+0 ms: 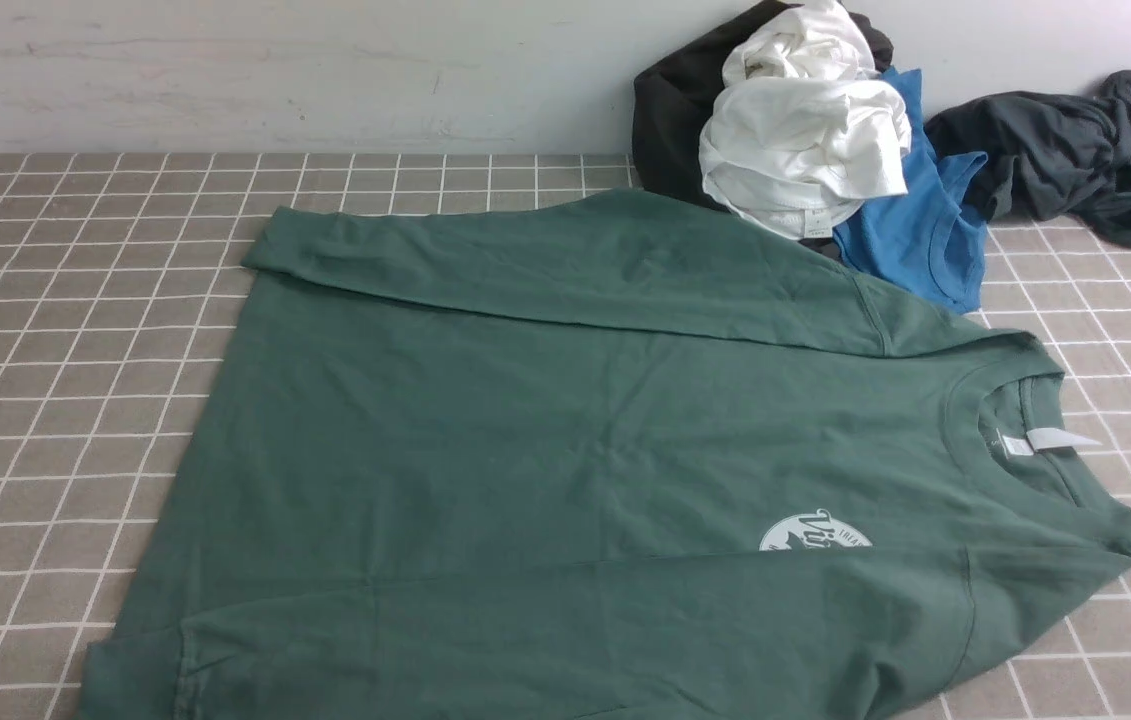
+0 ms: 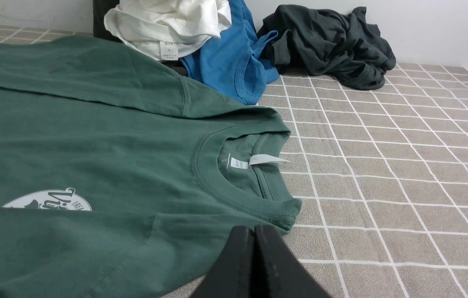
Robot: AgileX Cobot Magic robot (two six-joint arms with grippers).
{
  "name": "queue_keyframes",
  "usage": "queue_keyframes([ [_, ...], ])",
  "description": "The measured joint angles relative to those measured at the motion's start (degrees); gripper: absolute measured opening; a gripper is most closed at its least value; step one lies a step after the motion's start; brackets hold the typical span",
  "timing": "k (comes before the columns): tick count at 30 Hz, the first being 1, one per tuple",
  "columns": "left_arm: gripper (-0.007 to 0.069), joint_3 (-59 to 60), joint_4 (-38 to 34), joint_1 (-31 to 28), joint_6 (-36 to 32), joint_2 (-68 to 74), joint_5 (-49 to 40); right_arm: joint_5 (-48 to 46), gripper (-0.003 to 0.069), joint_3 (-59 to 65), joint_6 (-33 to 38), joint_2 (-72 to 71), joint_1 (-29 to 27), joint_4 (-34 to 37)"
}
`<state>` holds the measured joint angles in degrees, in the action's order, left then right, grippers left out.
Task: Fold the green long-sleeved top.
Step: Use the left arm to clamp the cuff closest to it
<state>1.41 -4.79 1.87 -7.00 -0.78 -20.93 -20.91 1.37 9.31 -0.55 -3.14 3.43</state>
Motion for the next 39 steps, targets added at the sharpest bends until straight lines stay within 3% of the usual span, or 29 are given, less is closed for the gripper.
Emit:
queue_keyframes([
  [30,-0.0004,0.0,0.0,0.0,-0.05,0.0,0.24,0.06,-0.0014,0.0,0.0,0.0,0.0,0.01],
  [35,-0.0004,0.25,-0.17,0.0,-0.05,0.0,4.92,3.1,-0.0014,0.17,0.0,0.0,0.0,1.61],
  [39,-0.0004,0.25,-0.24,0.0,-0.05,0.0,16.68,15.06,-0.0014,0.17,0.0,0.0,0.0,3.91],
])
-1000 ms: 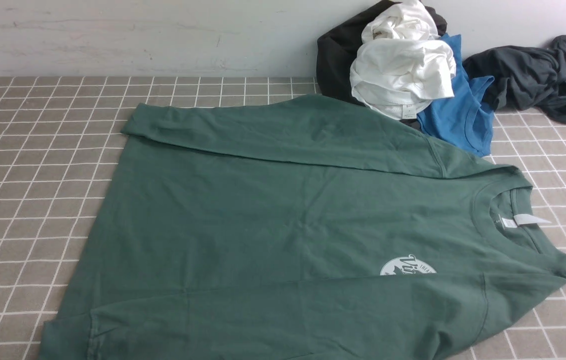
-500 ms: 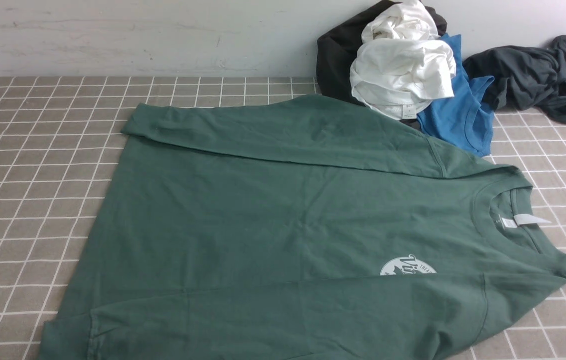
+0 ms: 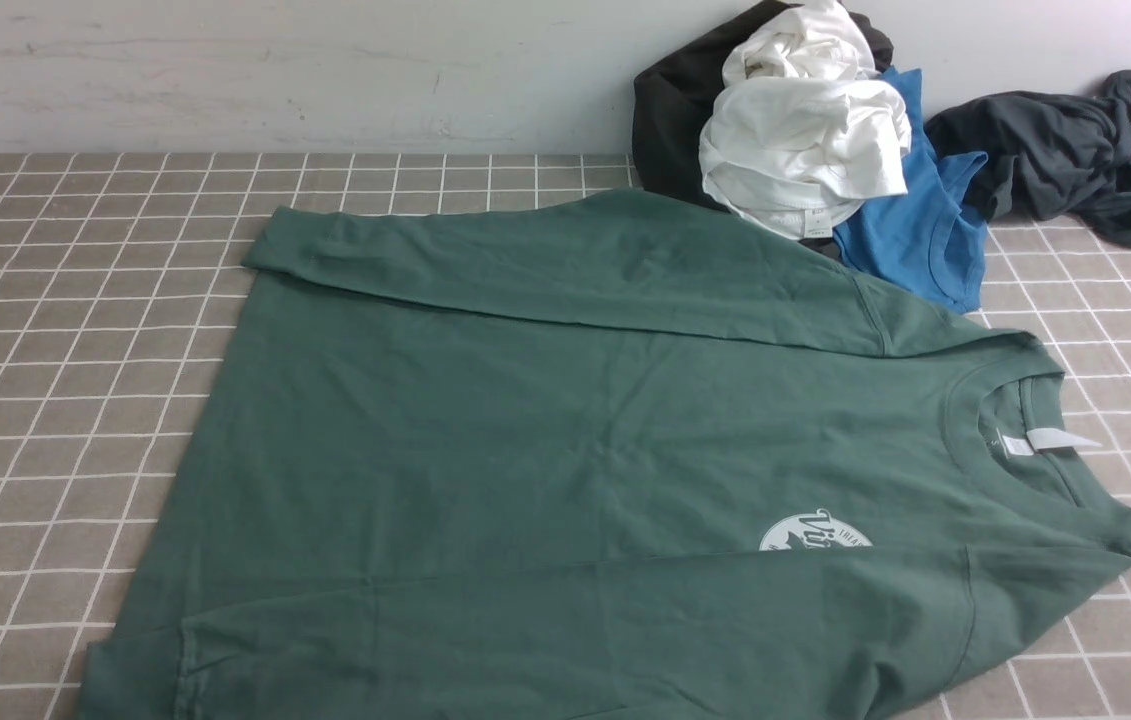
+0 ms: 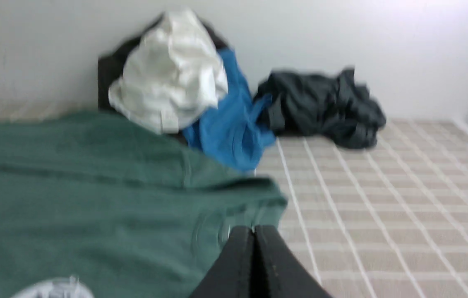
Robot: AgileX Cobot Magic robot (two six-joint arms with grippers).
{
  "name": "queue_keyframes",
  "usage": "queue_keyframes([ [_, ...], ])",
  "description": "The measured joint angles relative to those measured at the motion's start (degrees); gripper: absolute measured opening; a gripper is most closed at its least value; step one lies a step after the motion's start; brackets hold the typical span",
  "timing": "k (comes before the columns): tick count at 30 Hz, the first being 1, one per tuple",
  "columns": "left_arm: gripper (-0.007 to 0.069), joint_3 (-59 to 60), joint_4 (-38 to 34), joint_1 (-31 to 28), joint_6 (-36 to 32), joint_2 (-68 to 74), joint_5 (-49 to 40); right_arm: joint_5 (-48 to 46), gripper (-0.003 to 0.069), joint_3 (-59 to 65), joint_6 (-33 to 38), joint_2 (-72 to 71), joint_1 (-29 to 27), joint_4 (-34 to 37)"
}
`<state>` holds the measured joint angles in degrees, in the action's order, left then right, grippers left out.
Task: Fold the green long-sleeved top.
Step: Use the left arm to clamp the cuff closest to it
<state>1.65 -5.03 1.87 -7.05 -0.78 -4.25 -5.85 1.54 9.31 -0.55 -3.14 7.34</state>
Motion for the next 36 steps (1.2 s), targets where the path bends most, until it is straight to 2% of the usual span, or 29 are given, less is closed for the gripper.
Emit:
queue_keyframes([
  [4,-0.0004,0.0,0.0,0.0,0.0,0.0,13.78,15.25,-0.0014,0.0,-4.73,0.0,0.0,5.44],
  [6,-0.0004,0.0,-0.11,0.0,0.07,0.0,16.86,18.65,-0.0014,0.0,-7.06,0.0,0.0,7.61],
  [9,-0.0004,-0.14,-0.67,0.0,5.27,0.0,30.69,28.72,-0.0014,0.0,-16.67,0.0,0.06,12.72],
  [12,-0.0004,-2.39,-0.79,0.0,7.8,0.31,31.64,30.37,-0.0014,-0.24,-19.2,0.38,0.06,12.1],
  [13,-0.0007,-7.81,-0.79,0.0,8.58,3.03,27.8,28.26,-0.0014,-2.69,-19.54,2.24,0.06,8.08],
  [14,-0.0007,-8.59,-0.79,0.0,8.58,3.03,27.8,27.87,-0.0014,-3.13,-19.54,2.55,0.06,7.42],
  [15,-0.0008,-15.14,-0.79,0.0,7.46,7.66,22.04,23.84,-0.0014,-7.7,-19.47,5.58,0.06,0.95],
  [17,-0.0008,-23.28,-0.68,0.0,5.37,13.65,16.48,17.24,-0.0014,-14.66,-19.47,10.71,0.06,-8.31],
  [18,-0.0008,-24.04,-0.68,0.0,4.91,15.12,15.32,15.73,-0.0014,-15.37,-19.47,11.29,0.06,-9.22],
  [20,-0.0008,-32.66,-0.62,0.0,2.96,24.94,6.24,6.29,-0.0013,-23.71,-20.42,19.4,0.06,-19.1],
  [23,-0.0008,-39.95,-0.62,0.0,2.8,36.49,-9.0,-7.2,-0.0012,-30.63,-21.16,28.85,0.34,-23.68],
  [25,-0.0008,-42.45,-1.4,0.0,3.05,42.34,-17.14,-16.59,-0.0012,-33.49,-20.9,34.63,1.49,-23.41],
  [28,0.0006,-43.13,-3.79,0.0,2.7,51.18,-26.92,-29.79,-0.0011,-36.18,-18.06,42.91,5.19,-19.16],
  [29,0.0011,-43.13,-4.18,0.0,2.49,52.29,-27.93,-31.39,-0.0011,-36.41,-17.02,44.08,5.81,-18.26],
  [30,0.0048,-43.13,-5.76,0.0,1.59,57.05,-30.95,-36.71,-0.0011,-37.03,-13.69,48.88,8.31,-14.5],
  [31,0.0052,-43.13,-5.93,0.0,1.47,57.05,-31.22,-37.24,-0.0011,-37.04,-13.24,49.47,8.62,-14.05],
  [33,0.0146,-43.13,-7.47,0.0,0.58,63.67,-34.38,-40.51,-0.0011,-37.21,-7.16,57.07,12.31,-8.79],
  [36,0.0297,-43.13,-8.17,-0.05,0.46,70.81,-36.72,-38.8,-0.001,-37.26,-1.51,63.72,15.97,-4.35],
])
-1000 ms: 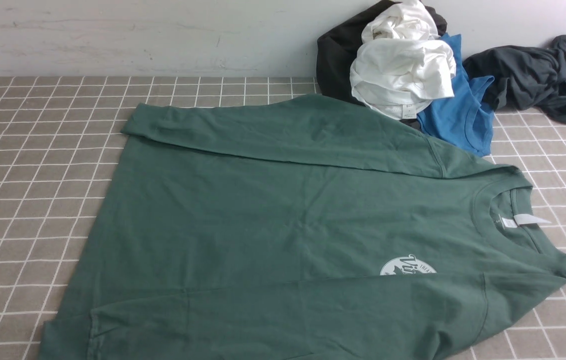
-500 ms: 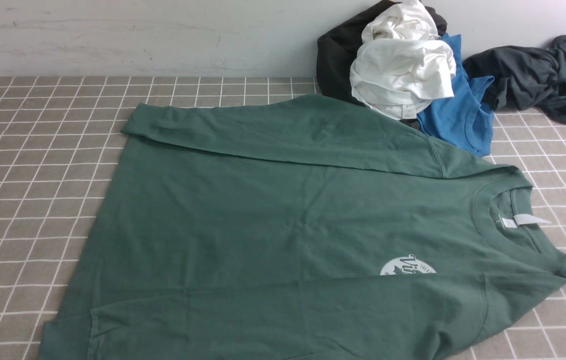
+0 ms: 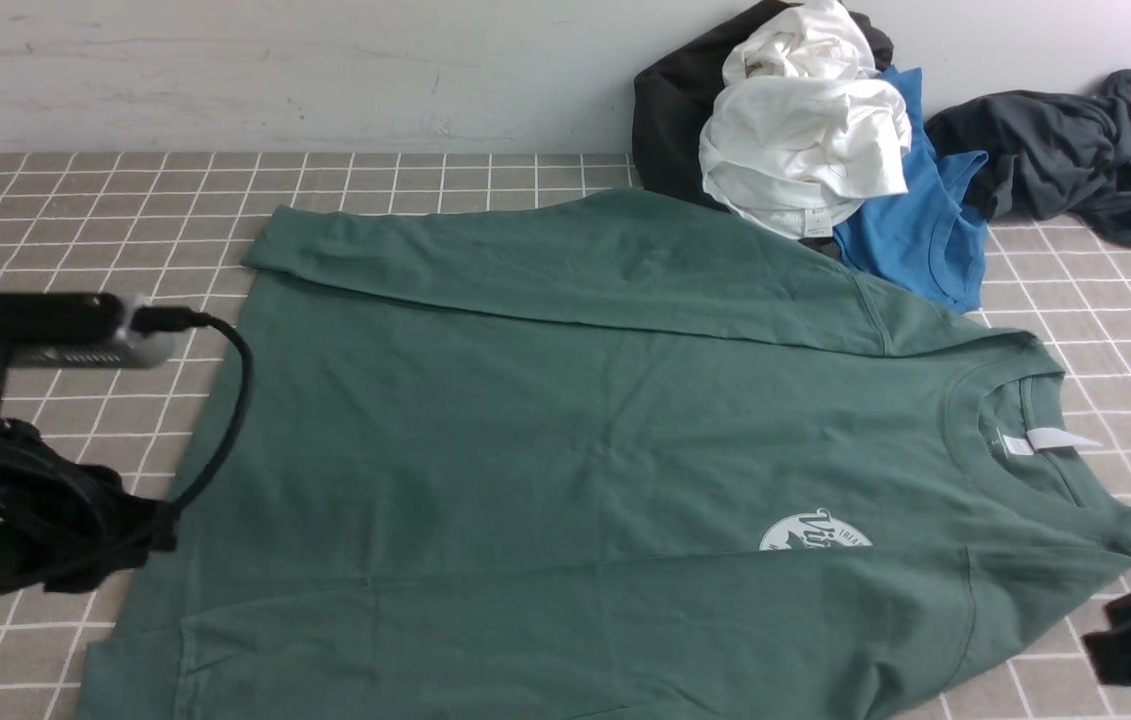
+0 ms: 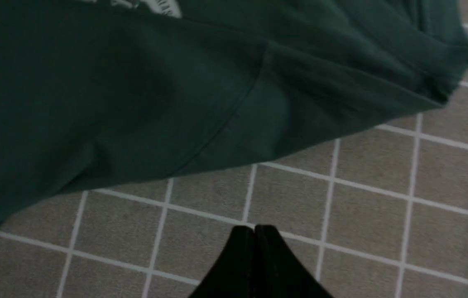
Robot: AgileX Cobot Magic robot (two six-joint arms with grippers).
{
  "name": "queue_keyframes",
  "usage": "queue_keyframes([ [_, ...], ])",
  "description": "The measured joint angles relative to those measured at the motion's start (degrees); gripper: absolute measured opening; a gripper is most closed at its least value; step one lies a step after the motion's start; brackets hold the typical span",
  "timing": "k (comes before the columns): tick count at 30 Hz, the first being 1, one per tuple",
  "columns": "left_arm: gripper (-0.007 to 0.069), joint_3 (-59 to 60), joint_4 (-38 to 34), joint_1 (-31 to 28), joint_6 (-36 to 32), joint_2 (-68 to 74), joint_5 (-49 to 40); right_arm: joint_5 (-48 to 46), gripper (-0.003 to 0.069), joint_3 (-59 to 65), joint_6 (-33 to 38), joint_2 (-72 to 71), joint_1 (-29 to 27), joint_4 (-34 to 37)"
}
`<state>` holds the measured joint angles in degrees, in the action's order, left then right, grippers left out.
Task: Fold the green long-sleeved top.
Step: Use the left arm to clamp the cuff closest to it
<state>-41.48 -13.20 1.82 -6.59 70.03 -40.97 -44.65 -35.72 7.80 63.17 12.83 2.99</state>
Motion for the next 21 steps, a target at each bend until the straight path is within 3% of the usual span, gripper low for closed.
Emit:
queue_keyframes([
  [2,0.0349,0.0,-0.2,-0.21,0.0,2.68,-0.61,1.55,-0.001,-0.07,1.66,1.94,1.3,1.53],
  [3,0.0432,0.0,-0.46,-0.94,0.0,6.04,-1.29,4.0,-0.001,-0.11,3.56,4.28,2.69,3.39],
  [4,0.0467,0.0,-0.71,-1.65,0.0,8.11,-1.36,5.36,-0.001,-0.13,4.48,5.29,3.34,4.22],
  [7,0.0519,-0.13,-1.66,-4.46,0.0,13.85,-1.36,8.01,-0.001,-0.24,5.65,7.25,4.09,6.82],
  [14,0.0486,-0.24,-1.99,-6.35,-0.01,20.99,1.44,10.09,-0.001,-0.45,5.86,7.84,4.13,9.52],
  [21,0.036,-0.29,-1.88,-6.35,1.65,22.03,6.1,10.47,-0.001,-0.45,6.04,7.84,4.13,10.2],
])
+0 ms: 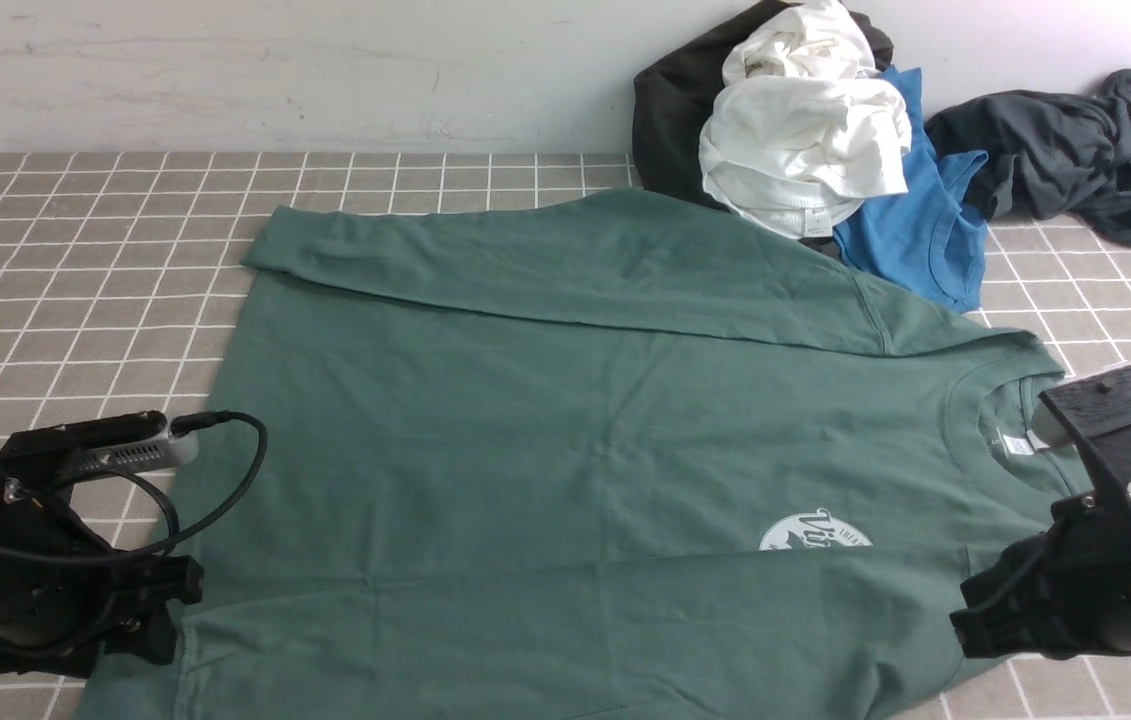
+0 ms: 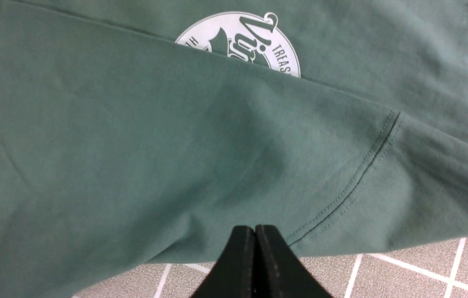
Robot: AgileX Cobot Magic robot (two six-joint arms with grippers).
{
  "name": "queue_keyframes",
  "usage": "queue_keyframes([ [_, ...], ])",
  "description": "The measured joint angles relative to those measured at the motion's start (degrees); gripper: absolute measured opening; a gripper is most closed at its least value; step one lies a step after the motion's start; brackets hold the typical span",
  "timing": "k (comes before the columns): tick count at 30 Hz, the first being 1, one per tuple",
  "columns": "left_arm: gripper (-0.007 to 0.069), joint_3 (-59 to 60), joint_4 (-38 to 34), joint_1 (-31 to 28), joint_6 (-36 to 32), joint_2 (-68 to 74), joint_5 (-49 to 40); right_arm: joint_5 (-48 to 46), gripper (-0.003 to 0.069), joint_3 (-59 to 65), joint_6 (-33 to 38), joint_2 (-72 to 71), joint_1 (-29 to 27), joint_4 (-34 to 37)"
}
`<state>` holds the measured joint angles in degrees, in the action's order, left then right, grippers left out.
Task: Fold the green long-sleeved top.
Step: Use the left arm to clamp the cuff closest to it, then use the left arm to drag and place the cuff at the centered position on the left edge of the fabric
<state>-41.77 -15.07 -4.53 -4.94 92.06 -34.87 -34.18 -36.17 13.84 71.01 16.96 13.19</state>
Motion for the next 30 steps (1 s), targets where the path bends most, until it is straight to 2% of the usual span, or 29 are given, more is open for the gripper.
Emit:
queue_keyframes([
  [1,0.0343,0.0,0.02,0.0,0.08,0.0,0.31,0.0,-0.001,0.0,-0.01,0.0,0.0,0.0],
  [6,0.0112,-0.29,0.14,0.24,-0.02,-0.52,1.13,0.34,-0.001,0.0,-0.01,0.0,0.0,0.19],
  [9,0.0017,-1.39,0.14,1.72,-0.69,-2.7,0.88,0.41,-0.001,0.0,-0.01,0.0,0.0,0.24],
  [16,0.0002,-11.2,0.02,8.26,-3.61,-12.41,-1.09,1.22,-0.001,0.0,-0.01,0.0,0.0,0.18],
  [21,0.0002,-20.75,-0.16,9.49,-3.97,-15.14,-0.07,1.71,-0.001,-0.06,-0.01,0.0,0.0,-0.54],
  [25,0.0002,-23.78,-0.16,8.37,-4.21,-12.88,3.98,1.76,-0.001,-0.06,-0.01,0.0,0.0,-0.65],
  [30,0.0007,-24.45,-0.1,7.32,-4.42,-0.97,11.27,1.76,-0.001,-0.06,-0.01,0.04,0.0,-0.19],
])
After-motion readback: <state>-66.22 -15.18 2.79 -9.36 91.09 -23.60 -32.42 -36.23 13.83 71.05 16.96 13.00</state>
